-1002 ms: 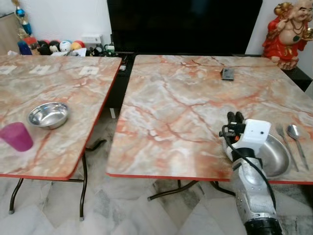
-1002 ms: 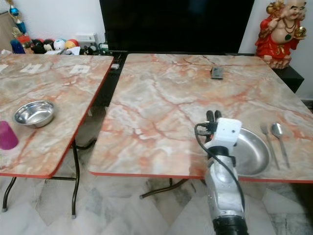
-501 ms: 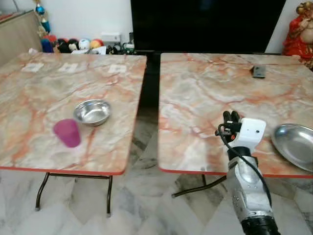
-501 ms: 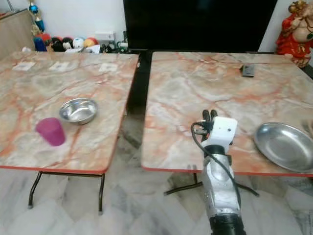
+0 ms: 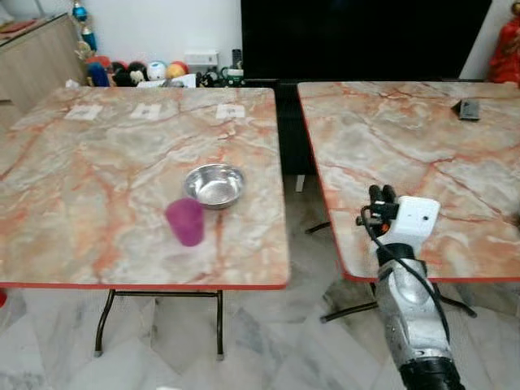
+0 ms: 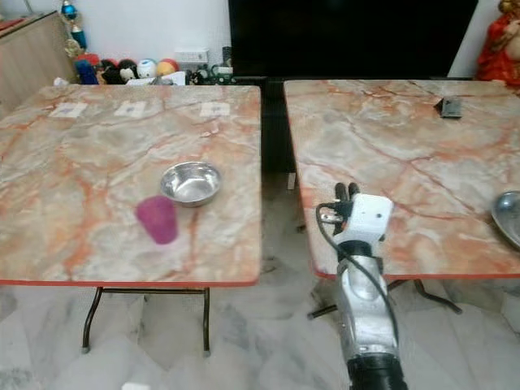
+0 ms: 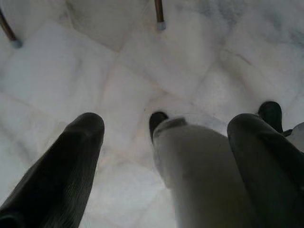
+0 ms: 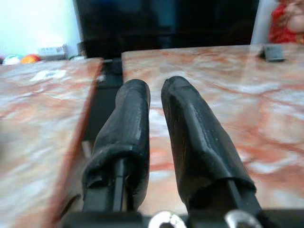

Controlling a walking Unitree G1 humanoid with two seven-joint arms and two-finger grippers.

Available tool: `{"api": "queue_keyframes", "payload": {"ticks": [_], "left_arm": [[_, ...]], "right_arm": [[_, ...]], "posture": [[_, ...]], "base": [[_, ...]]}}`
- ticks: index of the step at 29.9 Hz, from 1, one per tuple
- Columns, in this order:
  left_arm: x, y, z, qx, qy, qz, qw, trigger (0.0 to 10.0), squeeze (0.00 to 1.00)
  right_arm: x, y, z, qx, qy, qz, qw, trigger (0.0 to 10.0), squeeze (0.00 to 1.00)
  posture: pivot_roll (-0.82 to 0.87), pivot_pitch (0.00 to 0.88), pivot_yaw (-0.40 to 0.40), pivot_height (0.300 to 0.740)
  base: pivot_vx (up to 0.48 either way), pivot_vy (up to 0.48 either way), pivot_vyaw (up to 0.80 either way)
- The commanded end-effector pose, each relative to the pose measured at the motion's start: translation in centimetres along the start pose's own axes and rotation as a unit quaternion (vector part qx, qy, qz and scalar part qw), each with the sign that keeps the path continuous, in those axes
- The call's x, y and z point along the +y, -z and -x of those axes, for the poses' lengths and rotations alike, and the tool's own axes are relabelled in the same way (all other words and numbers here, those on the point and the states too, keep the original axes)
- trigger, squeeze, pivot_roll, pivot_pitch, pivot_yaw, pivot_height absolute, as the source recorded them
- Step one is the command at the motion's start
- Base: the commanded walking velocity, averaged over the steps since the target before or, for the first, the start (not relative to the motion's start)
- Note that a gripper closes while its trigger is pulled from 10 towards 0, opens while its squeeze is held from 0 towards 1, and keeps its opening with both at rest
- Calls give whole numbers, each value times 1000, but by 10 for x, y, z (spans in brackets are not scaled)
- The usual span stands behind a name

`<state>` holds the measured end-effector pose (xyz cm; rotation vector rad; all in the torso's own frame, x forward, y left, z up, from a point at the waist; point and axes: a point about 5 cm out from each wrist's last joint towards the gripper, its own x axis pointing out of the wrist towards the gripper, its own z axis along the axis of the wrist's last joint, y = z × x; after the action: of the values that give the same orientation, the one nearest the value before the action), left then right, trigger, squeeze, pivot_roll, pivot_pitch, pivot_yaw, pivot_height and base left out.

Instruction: Setting the table

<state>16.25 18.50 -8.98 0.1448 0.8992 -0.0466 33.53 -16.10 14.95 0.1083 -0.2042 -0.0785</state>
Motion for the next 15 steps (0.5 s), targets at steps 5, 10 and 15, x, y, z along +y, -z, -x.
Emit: {"api": "queue_keyframes", "payload": {"ticks": [5, 10, 15], "left_arm": [[9, 13, 4, 29, -6, -7, 1000, 10000, 0], [3, 9, 2, 26, -3, -13, 1000, 10000, 0], [-6, 12, 2, 26, 3, -14, 1000, 10000, 0]], "right_arm": [[5, -2, -2, -2, -12, 1, 1000, 10000, 0], [5, -1, -1, -1, -11, 1, 1000, 10000, 0], [4, -1, -1, 0, -10, 1, 1000, 10000, 0]], "posture": [[31, 77, -21, 740], [32, 74, -21, 740], [31, 71, -20, 740]], "base": [[0, 411, 0], [0, 0, 0], [0, 0, 0]]}}
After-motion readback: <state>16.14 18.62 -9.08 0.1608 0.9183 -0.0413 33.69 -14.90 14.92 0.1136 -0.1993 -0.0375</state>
